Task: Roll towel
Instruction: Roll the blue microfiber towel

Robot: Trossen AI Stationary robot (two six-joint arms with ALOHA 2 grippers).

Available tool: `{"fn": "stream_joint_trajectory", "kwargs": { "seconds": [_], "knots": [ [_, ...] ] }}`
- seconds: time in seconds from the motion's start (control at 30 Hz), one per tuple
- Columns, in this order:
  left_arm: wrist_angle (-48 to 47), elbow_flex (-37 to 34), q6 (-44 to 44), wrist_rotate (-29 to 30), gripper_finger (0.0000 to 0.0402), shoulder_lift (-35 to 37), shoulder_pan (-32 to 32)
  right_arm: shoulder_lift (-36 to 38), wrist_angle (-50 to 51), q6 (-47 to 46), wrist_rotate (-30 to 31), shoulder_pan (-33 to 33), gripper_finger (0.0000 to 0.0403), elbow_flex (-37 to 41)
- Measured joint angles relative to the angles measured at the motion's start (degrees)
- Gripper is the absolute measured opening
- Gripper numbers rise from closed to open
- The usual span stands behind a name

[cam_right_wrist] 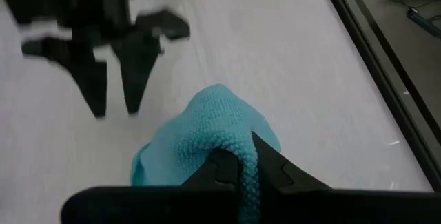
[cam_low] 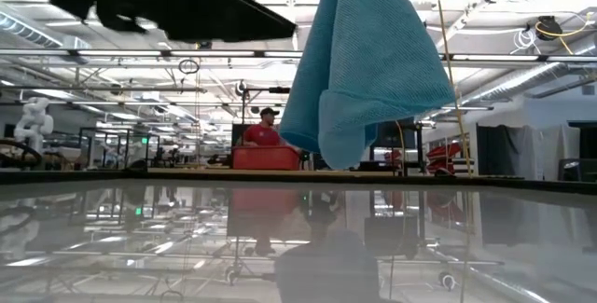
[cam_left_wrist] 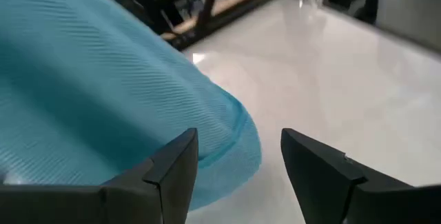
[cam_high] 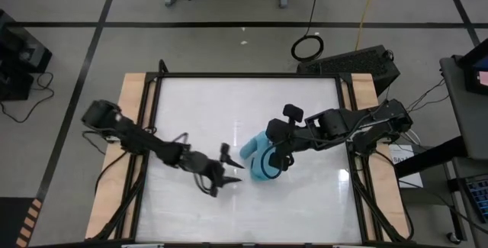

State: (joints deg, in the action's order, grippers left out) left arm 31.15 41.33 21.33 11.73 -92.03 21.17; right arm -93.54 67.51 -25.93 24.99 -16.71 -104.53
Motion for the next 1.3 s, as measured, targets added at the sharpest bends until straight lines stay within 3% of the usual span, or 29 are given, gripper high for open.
{"fn": "stream_joint_trajectory", "kwargs": {
  "seconds": [0.23,0.33,0.47,0.63,0.87,1.1,1.3],
  "knots": [
    [-9.1,12.2,9.0,4.9,0.0215,-10.7,0.0,0.0,0.0,-0.5,0.0,0.0,0.0,0.0],
    [-14.7,16.6,9.7,9.2,0.0215,-14.2,-0.1,0.0,-0.4,-0.5,0.0,-0.2,0.0,0.0],
    [-23.2,21.7,9.6,10.1,0.0213,-18.2,-1.1,0.0,-1.2,-0.4,0.0,-0.2,0.0,0.0],
    [-28.4,25.2,9.1,16.0,0.0166,-22.0,-1.1,0.0,-1.8,-0.4,0.0,-0.2,0.0,0.0],
    [-31.3,26.6,9.5,26.0,0.0016,-21.8,0.0,0.0,-1.7,-0.5,0.0,-1.1,0.0,0.0],
    [-36.1,26.6,7.5,26.6,0.0004,-19.1,1.5,0.0,1.3,-2.7,0.0,-2.2,0.0,0.0],
    [-40.5,27.6,4.9,28.9,0.0003,-9.6,8.3,0.0,12.9,-9.6,0.1,-2.3,0.0,0.2]
  ]
}}
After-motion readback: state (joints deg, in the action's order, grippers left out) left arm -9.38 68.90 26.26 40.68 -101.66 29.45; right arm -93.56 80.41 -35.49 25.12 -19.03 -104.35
